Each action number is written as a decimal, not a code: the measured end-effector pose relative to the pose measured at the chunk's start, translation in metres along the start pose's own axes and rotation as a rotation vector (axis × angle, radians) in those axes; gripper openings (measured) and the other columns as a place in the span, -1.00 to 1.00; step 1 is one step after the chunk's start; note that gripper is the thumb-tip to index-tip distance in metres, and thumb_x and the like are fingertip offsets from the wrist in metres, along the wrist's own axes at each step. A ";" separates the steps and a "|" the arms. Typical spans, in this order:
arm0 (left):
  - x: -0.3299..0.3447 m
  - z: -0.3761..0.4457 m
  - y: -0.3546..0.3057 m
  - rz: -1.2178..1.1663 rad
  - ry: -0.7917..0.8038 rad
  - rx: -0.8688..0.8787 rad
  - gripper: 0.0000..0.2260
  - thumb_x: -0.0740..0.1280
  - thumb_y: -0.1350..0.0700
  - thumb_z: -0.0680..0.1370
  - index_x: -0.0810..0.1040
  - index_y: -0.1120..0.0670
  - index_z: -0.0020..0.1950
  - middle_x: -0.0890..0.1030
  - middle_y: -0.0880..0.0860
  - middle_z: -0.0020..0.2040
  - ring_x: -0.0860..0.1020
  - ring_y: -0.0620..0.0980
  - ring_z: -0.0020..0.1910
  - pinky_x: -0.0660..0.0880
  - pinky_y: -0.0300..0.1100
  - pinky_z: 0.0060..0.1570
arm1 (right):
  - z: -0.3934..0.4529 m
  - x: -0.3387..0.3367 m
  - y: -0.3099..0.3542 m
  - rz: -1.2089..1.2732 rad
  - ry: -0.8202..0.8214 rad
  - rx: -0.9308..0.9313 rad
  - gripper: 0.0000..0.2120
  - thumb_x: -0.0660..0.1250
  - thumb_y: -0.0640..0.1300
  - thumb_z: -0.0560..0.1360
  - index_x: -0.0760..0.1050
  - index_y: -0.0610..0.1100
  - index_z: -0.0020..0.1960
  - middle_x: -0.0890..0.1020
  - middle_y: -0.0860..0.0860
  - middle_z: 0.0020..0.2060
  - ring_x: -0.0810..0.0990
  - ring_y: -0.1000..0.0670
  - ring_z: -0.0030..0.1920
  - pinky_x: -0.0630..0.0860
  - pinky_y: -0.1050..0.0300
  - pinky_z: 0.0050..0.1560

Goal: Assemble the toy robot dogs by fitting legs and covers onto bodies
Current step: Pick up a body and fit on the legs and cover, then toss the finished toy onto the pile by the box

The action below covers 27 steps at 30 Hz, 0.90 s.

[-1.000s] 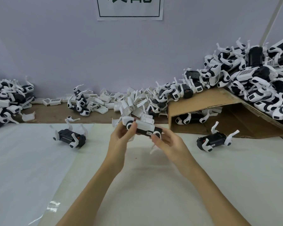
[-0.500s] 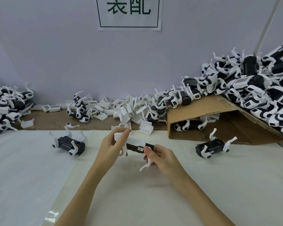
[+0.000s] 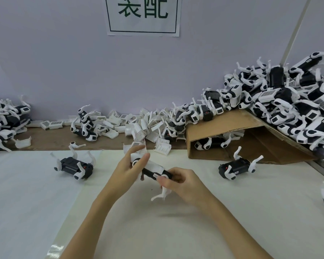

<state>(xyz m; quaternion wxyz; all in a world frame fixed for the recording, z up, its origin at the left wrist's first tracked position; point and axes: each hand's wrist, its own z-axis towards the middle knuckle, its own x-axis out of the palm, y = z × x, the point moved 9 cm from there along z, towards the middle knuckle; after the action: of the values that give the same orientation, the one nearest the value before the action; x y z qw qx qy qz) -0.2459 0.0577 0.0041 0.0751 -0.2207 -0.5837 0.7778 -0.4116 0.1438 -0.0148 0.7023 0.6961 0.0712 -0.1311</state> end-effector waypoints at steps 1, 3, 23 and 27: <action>-0.002 0.005 0.003 -0.041 -0.041 -0.029 -0.49 0.23 -0.44 0.59 0.35 -0.34 0.52 0.70 0.05 -0.09 0.66 -0.09 -0.05 0.51 -0.23 -0.02 | 0.002 -0.004 0.001 0.029 -0.021 0.038 -0.38 0.56 0.41 0.27 0.65 -0.16 -0.10 0.72 -0.11 -0.19 0.55 -0.02 -0.30 0.47 0.10 -0.20; -0.015 0.015 0.009 -0.224 -0.203 -0.101 -0.55 0.06 -0.29 0.74 0.28 -0.20 0.61 0.66 -0.06 0.06 0.64 0.01 0.08 0.54 -0.09 0.03 | 0.011 -0.023 0.016 0.197 -0.061 0.095 -0.32 0.56 0.37 0.32 0.61 -0.29 -0.09 0.65 -0.20 -0.20 0.52 0.01 -0.34 0.45 0.14 -0.33; -0.104 -0.024 0.035 1.098 -0.639 -0.358 -0.43 0.52 0.02 0.57 0.43 0.18 0.49 0.19 0.26 0.59 0.25 0.37 0.43 0.39 0.40 0.22 | 0.019 -0.028 -0.036 0.912 -0.138 0.229 -0.76 0.39 -0.10 0.61 0.70 -0.19 0.18 0.68 -0.05 -0.11 0.63 0.02 -0.20 0.59 0.17 -0.16; -0.103 -0.018 0.031 1.037 -0.621 -0.263 -0.61 0.55 0.18 0.54 0.52 0.20 0.29 0.38 0.26 0.35 0.37 0.32 0.31 0.47 0.22 0.10 | 0.015 -0.012 -0.040 0.948 -0.100 0.296 -0.78 0.40 -0.09 0.60 0.73 -0.19 0.12 0.65 -0.03 -0.20 0.60 0.01 -0.25 0.57 0.17 -0.20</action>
<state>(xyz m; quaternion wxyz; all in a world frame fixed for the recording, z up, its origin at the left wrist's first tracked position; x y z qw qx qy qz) -0.1422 0.0259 -0.0030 -0.5140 -0.2461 -0.4860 0.6626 -0.4362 0.1300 -0.0497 0.5806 0.7370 -0.3062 0.1609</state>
